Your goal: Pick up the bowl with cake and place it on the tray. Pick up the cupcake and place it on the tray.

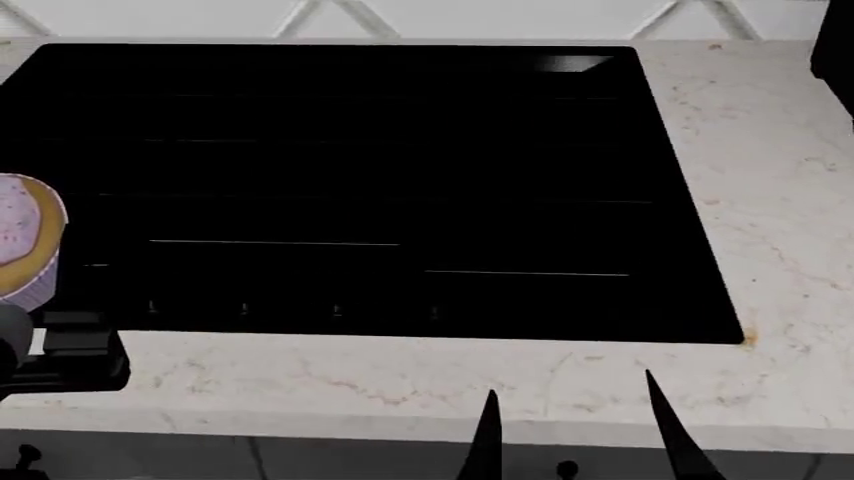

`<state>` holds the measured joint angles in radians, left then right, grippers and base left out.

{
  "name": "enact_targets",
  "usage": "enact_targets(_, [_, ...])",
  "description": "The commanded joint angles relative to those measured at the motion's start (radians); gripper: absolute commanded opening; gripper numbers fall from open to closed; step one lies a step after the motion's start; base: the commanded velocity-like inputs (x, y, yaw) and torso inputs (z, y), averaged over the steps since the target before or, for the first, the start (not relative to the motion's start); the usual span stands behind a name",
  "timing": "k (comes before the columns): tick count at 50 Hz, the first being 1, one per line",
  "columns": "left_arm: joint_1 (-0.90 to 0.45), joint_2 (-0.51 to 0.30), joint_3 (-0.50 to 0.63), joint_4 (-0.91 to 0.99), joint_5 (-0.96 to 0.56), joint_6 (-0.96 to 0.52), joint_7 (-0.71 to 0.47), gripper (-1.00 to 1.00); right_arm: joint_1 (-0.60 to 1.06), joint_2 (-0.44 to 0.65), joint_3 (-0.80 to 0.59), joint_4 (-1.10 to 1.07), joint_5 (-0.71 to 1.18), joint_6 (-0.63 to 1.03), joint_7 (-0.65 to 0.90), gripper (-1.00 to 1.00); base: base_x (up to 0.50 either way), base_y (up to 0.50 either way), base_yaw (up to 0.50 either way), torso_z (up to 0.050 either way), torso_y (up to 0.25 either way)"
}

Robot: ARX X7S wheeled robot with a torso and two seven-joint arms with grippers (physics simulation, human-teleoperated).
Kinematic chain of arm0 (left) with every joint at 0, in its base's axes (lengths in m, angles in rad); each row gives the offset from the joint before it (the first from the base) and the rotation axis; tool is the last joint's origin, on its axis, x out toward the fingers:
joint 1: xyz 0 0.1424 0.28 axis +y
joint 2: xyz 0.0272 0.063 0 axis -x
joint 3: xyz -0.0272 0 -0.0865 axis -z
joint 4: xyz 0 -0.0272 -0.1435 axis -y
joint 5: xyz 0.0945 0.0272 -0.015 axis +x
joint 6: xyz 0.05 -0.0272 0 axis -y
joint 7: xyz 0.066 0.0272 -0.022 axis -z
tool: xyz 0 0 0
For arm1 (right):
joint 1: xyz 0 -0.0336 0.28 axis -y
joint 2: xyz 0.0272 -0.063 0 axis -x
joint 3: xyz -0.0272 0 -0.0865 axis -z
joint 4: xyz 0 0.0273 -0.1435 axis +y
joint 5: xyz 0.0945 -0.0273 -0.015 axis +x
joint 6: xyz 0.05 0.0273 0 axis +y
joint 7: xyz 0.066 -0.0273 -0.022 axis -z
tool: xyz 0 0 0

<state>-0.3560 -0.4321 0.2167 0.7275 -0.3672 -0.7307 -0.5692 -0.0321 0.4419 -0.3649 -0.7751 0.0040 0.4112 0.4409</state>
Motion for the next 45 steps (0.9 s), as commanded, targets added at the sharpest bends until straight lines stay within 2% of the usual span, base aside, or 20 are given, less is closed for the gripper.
enact_targets(1, [-0.009,0.0,-0.001,-0.003,-0.029,0.011,-0.017,-1.0,0.008,0.001,-0.004,0.0,0.0,0.004,-0.001,1.0,0.0,0.5,0.0,0.0,0.0])
enact_targets(45, [0.002,-0.01,0.003,-0.001,-0.035,0.02,-0.026,-1.0,-0.004,0.009,-0.01,-0.004,-0.003,0.005,0.014,1.0,0.0,0.5,0.0,0.0,0.0])
